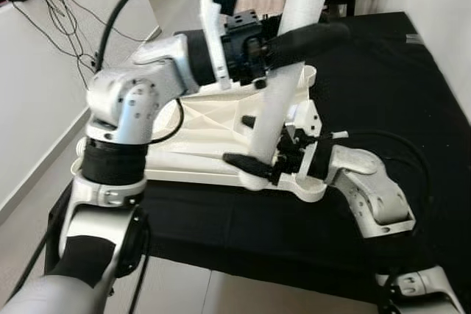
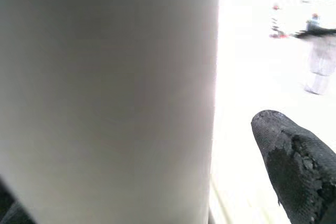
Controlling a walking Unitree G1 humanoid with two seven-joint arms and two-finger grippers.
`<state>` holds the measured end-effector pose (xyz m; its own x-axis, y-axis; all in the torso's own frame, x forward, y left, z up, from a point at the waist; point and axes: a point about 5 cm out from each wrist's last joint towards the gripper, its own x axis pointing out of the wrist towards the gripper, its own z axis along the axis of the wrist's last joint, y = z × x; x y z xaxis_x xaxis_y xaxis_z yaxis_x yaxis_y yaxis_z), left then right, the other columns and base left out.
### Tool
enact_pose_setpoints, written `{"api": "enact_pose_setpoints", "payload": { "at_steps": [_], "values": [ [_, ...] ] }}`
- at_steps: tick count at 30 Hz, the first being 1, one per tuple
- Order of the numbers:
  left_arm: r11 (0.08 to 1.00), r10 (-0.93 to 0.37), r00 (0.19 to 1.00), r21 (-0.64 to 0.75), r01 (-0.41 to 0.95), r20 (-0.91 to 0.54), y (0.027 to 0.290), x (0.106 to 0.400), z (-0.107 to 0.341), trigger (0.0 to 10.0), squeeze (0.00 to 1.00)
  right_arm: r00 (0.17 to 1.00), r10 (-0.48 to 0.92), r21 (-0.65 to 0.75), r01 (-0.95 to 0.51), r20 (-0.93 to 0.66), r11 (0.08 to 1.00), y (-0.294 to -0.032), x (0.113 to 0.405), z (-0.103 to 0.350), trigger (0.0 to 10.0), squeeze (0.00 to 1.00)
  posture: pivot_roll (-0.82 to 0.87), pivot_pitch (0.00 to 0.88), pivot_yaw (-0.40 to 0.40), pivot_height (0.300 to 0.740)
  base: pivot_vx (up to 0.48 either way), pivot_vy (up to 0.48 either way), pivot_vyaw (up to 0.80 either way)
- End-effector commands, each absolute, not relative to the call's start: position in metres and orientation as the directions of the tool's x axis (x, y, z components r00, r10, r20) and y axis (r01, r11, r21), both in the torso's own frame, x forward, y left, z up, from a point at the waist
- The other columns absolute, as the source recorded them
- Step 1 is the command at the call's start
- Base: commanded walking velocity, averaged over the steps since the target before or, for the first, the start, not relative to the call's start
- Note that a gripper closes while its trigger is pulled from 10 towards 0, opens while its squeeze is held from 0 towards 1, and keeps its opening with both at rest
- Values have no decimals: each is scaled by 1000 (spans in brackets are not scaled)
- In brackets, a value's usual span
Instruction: Building children table
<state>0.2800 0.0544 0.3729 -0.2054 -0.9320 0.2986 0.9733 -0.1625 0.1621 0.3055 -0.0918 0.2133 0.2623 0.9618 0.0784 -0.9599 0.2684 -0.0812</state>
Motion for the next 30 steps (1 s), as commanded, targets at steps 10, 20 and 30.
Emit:
{"api": "enact_pose_setpoints", "payload": {
  "at_steps": [10,20,30],
  "values": [
    [-432,-869,-437,72,899,234,45,256,294,0,0,207,972,-89,-972,112,218,-71,305,216,0,0,-46,76,112,740,0,0,0],
    [-383,-869,-394,98,919,299,57,251,295,0,0,227,965,-117,-963,134,243,-73,305,218,0,0,-53,67,110,740,0,0,0],
    [-296,-874,-323,128,946,362,62,251,310,0,0,271,950,-136,-946,157,293,-73,308,218,0,0,-55,63,110,740,0,0,0]
  ]
}}
